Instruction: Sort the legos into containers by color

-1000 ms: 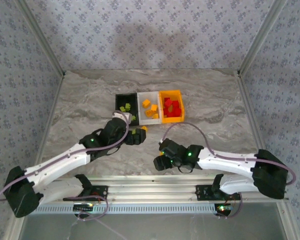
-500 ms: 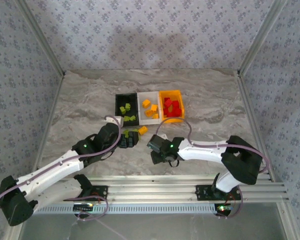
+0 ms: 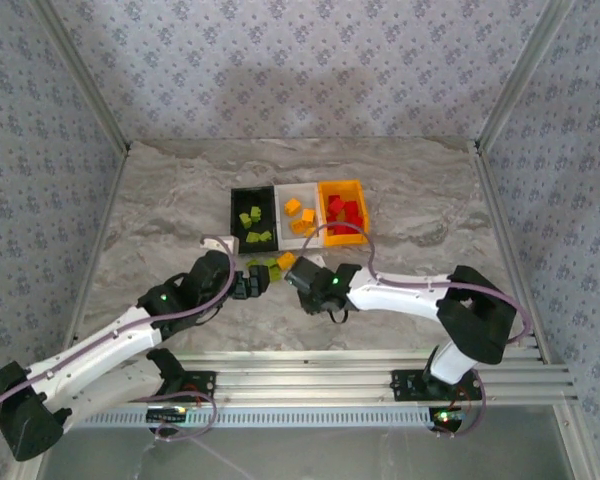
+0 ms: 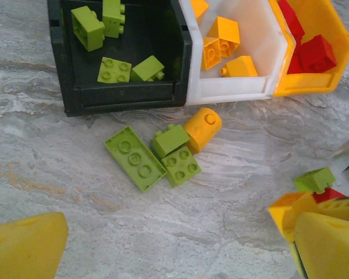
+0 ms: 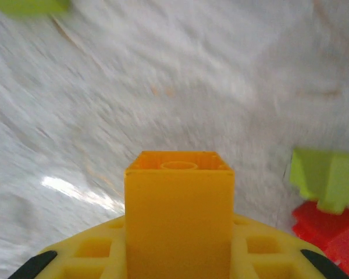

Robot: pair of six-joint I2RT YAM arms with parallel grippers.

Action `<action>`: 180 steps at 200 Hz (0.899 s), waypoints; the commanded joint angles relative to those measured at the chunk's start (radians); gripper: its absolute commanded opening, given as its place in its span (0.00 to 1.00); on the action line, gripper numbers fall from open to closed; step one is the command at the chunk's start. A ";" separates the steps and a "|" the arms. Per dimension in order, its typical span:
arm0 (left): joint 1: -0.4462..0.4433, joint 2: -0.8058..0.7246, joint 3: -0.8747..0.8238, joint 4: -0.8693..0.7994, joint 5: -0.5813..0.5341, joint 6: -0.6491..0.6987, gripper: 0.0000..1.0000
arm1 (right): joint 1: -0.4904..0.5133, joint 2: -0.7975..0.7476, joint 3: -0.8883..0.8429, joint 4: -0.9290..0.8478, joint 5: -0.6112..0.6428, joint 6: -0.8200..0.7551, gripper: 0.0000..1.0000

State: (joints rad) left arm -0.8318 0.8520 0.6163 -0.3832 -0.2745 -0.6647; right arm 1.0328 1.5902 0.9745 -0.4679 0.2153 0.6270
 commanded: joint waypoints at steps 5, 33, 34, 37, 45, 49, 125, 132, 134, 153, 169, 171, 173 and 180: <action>0.006 -0.021 -0.023 -0.013 -0.027 -0.016 1.00 | -0.083 -0.042 0.130 0.016 -0.007 -0.098 0.27; 0.006 -0.026 -0.039 -0.013 -0.023 -0.022 1.00 | -0.201 0.022 0.263 0.058 -0.042 -0.136 0.27; 0.006 -0.026 -0.039 -0.014 -0.023 -0.022 1.00 | -0.204 0.027 0.268 0.059 -0.044 -0.138 0.27; 0.006 -0.025 -0.039 -0.014 -0.021 -0.023 1.00 | -0.214 0.037 0.281 0.062 -0.048 -0.138 0.27; 0.006 -0.025 -0.041 -0.018 -0.022 -0.022 1.00 | -0.241 0.073 0.319 0.069 -0.057 -0.145 0.27; 0.006 -0.026 -0.041 -0.021 -0.023 -0.023 1.00 | -0.251 0.090 0.339 0.072 -0.057 -0.149 0.27; 0.010 -0.025 -0.051 -0.025 -0.001 -0.010 1.00 | -0.345 0.424 0.655 0.034 -0.013 -0.184 0.36; 0.010 -0.021 -0.047 -0.031 -0.006 -0.007 1.00 | -0.347 0.440 0.672 0.039 -0.013 -0.191 0.41; 0.010 -0.019 -0.046 -0.032 -0.007 -0.006 1.00 | -0.347 0.443 0.676 0.041 -0.013 -0.194 0.43; 0.011 -0.010 -0.039 -0.039 -0.011 0.002 0.99 | -0.347 0.453 0.706 0.053 -0.020 -0.206 0.60; 0.014 -0.005 -0.034 -0.044 -0.013 0.002 1.00 | -0.339 0.426 0.701 0.068 -0.030 -0.210 0.66; 0.014 -0.004 -0.033 -0.043 -0.013 0.002 1.00 | -0.337 0.421 0.699 0.069 -0.030 -0.210 0.67; 0.014 -0.005 -0.034 -0.044 -0.012 0.002 1.00 | -0.336 0.416 0.696 0.070 -0.028 -0.210 0.67; 0.015 -0.005 -0.033 -0.045 -0.014 0.001 1.00 | -0.331 0.393 0.683 0.072 -0.025 -0.210 0.68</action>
State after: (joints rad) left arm -0.8246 0.8429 0.5652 -0.4026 -0.2779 -0.6785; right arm 0.6880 2.0418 1.6375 -0.4004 0.1799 0.4351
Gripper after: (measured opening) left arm 0.997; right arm 0.663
